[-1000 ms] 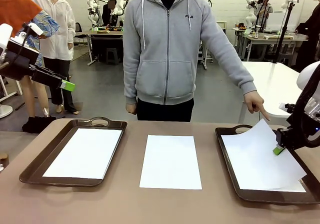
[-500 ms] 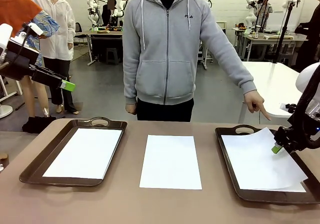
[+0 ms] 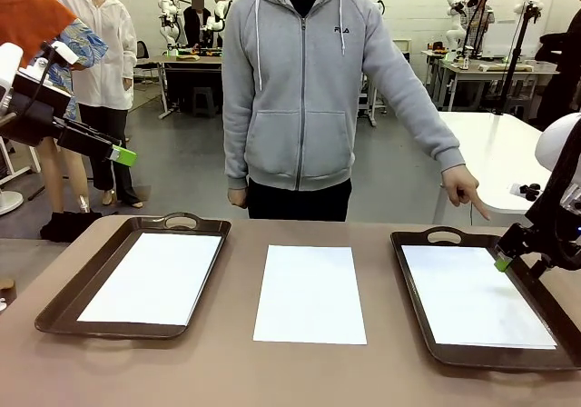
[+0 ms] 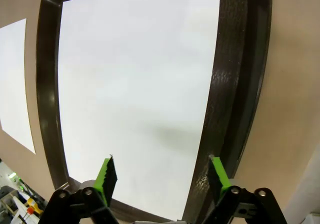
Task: Sort the A4 documents.
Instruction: Place the A4 Paper in the designated Handle tray, then receive the A4 Paper.
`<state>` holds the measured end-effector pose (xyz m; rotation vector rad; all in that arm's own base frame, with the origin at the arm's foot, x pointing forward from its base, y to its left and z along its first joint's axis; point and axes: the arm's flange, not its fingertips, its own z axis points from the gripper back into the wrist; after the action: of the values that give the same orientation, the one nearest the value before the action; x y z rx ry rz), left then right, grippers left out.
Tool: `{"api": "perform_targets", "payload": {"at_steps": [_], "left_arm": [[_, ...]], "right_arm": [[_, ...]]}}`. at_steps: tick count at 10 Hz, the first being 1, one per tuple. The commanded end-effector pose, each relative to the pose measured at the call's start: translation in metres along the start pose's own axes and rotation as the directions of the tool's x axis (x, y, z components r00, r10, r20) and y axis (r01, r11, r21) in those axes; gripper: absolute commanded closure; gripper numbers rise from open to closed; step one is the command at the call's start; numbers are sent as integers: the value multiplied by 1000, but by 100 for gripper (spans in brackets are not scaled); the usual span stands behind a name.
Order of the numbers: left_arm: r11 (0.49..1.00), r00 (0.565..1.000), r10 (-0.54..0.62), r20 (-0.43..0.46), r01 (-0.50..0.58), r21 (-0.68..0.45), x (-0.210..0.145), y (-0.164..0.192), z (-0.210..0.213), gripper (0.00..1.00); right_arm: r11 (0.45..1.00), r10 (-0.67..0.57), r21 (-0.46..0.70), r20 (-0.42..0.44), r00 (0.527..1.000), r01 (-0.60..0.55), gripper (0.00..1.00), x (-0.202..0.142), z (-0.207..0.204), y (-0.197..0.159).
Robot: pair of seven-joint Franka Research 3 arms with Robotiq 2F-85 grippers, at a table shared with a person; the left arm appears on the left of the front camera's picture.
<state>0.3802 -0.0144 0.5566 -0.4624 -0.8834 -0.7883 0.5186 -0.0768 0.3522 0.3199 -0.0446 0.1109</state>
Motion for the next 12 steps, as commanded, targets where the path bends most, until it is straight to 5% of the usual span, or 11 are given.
{"api": "perform_targets", "payload": {"at_steps": [1, 12], "left_arm": [[1000, 1000, -1, 11, 1, -8, -1, 0, 0, 0], [1000, 1000, -1, 11, 1, -8, -1, 0, 0, 0]], "right_arm": [[997, -44, -58, -11, 999, 43, 0, 1, -1, 6], [1000, 0, 0, 0, 1000, 0, 0, 0, 0, 0]]}}
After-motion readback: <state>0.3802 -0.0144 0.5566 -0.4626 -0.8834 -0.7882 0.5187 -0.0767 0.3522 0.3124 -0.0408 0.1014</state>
